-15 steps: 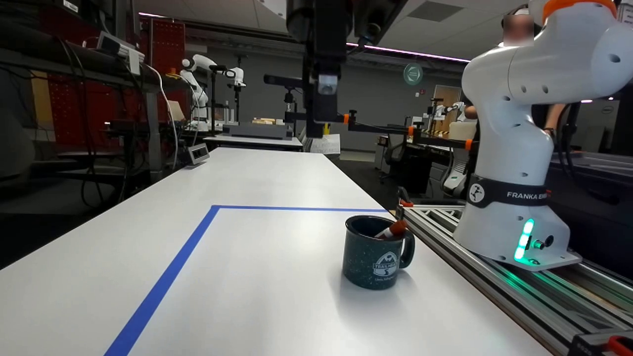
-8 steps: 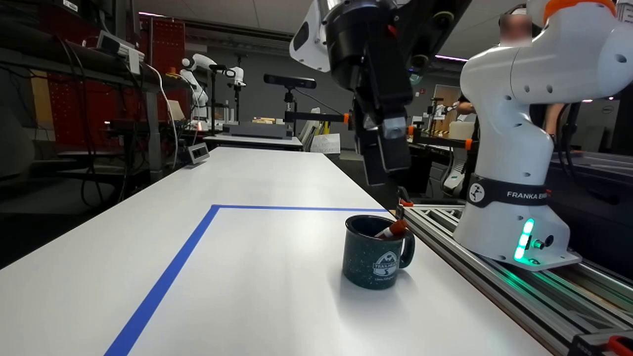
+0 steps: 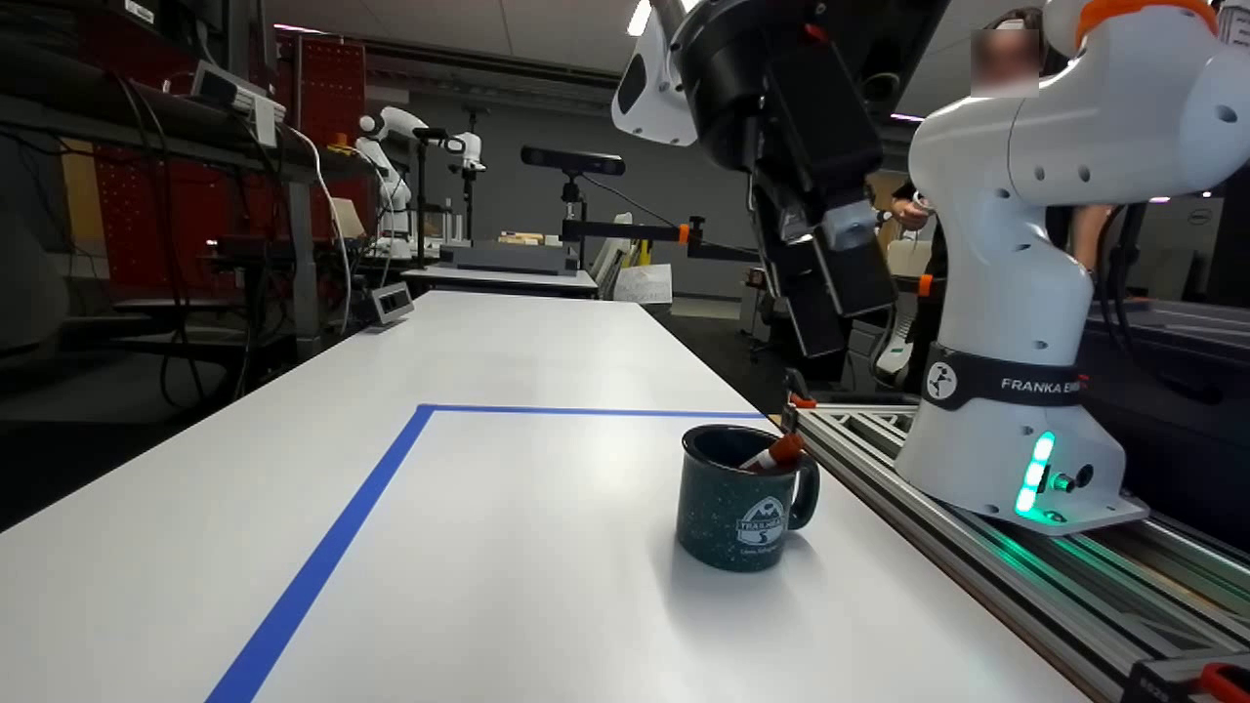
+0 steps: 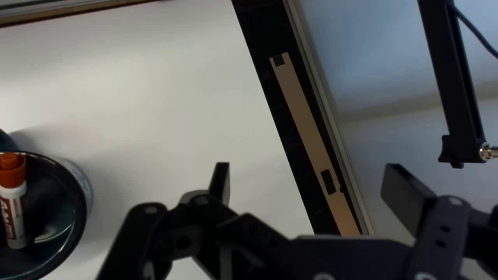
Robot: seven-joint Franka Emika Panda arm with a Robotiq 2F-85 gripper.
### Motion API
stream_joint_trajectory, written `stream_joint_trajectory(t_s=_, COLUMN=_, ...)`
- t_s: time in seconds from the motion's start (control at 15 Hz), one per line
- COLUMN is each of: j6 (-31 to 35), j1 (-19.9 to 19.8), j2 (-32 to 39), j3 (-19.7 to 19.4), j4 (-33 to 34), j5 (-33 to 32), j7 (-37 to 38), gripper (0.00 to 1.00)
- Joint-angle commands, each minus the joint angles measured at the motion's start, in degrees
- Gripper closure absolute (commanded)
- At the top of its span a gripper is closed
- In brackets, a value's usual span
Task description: Remove the marker from the mug
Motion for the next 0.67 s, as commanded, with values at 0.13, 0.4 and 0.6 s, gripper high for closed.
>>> stream_joint_trajectory(t_s=0.13, j6=-10.9, j1=-3.5, j2=-3.9, j3=0.0, j4=0.0, j5=-1.5, j7=5.7, gripper=0.00)
stream_joint_trajectory(t_s=0.4, j6=-18.1, j1=-8.1, j2=-5.0, j3=-1.3, j4=0.1, j5=-7.4, j7=7.0, gripper=0.00)
stream_joint_trajectory(t_s=0.6, j6=-16.3, j1=-9.0, j2=-3.3, j3=-1.5, j4=0.1, j5=-8.4, j7=5.8, gripper=0.00)
